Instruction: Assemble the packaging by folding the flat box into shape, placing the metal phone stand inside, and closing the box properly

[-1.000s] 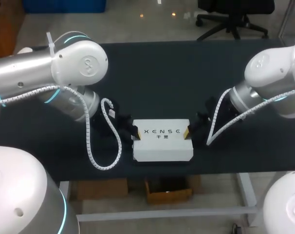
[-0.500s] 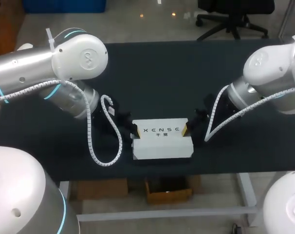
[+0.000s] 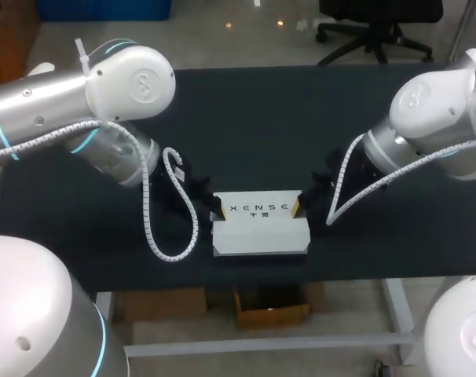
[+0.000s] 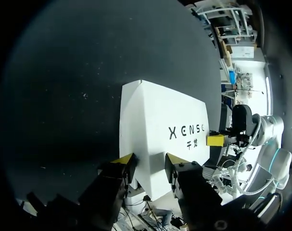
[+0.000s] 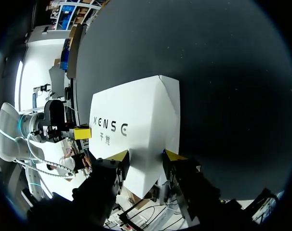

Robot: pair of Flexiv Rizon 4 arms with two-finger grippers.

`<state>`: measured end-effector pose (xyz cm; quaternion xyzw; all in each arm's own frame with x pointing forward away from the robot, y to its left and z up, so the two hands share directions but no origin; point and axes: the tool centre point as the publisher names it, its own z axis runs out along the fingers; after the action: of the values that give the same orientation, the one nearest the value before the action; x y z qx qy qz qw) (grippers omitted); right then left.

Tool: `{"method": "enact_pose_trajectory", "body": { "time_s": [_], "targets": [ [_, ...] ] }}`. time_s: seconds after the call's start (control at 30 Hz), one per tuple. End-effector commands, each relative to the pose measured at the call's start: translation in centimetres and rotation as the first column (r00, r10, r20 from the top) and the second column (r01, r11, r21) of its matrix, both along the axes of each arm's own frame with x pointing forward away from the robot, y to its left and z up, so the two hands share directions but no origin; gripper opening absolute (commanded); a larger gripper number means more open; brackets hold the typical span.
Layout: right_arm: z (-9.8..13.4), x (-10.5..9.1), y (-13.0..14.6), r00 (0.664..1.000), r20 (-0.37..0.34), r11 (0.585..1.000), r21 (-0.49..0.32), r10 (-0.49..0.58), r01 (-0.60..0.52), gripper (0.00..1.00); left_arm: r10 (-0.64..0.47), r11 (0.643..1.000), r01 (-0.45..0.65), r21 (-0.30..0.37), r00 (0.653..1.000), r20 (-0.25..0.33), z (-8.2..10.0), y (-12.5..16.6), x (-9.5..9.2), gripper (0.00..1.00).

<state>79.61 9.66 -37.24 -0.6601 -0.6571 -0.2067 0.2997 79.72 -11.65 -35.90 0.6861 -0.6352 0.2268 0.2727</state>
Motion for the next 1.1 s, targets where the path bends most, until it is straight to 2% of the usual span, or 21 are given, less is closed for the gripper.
{"method": "enact_pose_trajectory", "body": {
  "time_s": [0.03,1.1],
  "targets": [
    [0.3,-0.1,0.4,1.000,0.000,1.000,-0.004,-0.002,0.002,0.42,-0.008,1.000,0.008,-0.002,1.000,-0.007,0.1,-0.3,0.4,0.41],
    [1.2,1.2,0.2,0.999,-0.035,1.000,0.005,-0.004,0.004,0.42,-0.023,1.000,0.022,-0.012,0.997,-0.080,1.1,-0.4,1.6,0.40]
  ]
}}
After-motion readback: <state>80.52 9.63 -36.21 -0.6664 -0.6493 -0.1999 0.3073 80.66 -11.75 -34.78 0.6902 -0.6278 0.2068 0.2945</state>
